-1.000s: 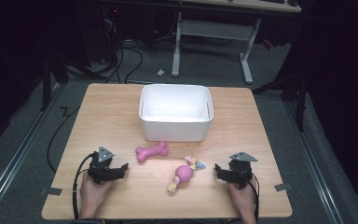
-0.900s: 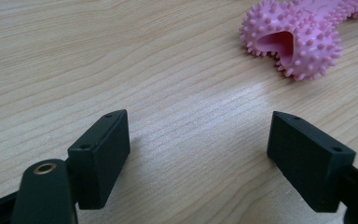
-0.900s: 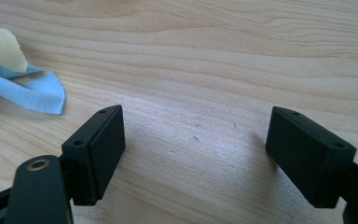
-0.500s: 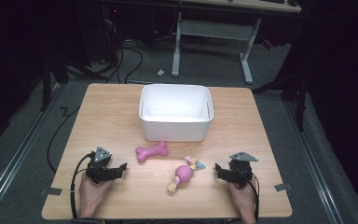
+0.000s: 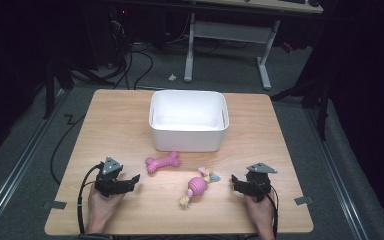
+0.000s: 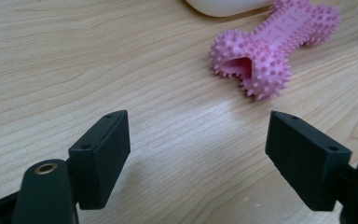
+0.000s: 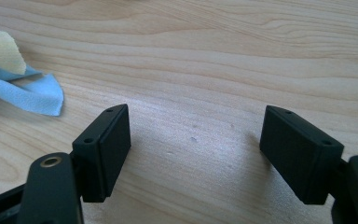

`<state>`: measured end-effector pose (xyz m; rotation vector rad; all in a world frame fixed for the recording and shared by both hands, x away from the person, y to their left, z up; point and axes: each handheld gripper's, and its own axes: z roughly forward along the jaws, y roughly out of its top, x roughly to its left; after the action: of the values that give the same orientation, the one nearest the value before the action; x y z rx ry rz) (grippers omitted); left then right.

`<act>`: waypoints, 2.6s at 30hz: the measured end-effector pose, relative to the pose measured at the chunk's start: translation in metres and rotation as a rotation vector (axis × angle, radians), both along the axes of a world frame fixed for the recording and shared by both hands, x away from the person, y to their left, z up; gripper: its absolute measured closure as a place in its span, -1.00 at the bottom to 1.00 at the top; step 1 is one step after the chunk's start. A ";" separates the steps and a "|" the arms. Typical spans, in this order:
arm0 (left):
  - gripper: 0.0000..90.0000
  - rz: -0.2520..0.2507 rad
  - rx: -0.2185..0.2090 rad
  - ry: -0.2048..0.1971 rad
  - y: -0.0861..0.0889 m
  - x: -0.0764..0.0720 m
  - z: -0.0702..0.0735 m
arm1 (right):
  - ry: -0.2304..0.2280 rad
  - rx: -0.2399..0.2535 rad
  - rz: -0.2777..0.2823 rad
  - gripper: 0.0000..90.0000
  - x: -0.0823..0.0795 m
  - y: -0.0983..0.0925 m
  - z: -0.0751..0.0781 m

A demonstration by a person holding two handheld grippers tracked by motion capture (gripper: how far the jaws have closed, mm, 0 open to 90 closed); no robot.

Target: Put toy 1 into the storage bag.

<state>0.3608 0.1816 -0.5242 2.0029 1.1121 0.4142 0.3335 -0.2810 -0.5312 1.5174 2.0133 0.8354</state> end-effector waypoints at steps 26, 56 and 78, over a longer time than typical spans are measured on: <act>-0.55 -0.148 0.009 -0.037 -0.038 0.029 0.034 | 0.001 0.001 0.010 -0.45 0.000 0.000 0.000; -0.30 -0.292 0.141 -0.019 -0.094 0.058 0.019 | -0.001 0.001 0.017 -0.44 0.000 0.001 0.000; 0.06 -0.345 0.183 -0.009 -0.096 0.064 0.005 | -0.002 0.000 0.015 -0.44 -0.001 0.001 0.000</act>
<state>0.4250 0.0855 -0.5190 2.2982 0.7219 0.3529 0.3330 -0.2797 -0.5312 1.5024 2.0259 0.8424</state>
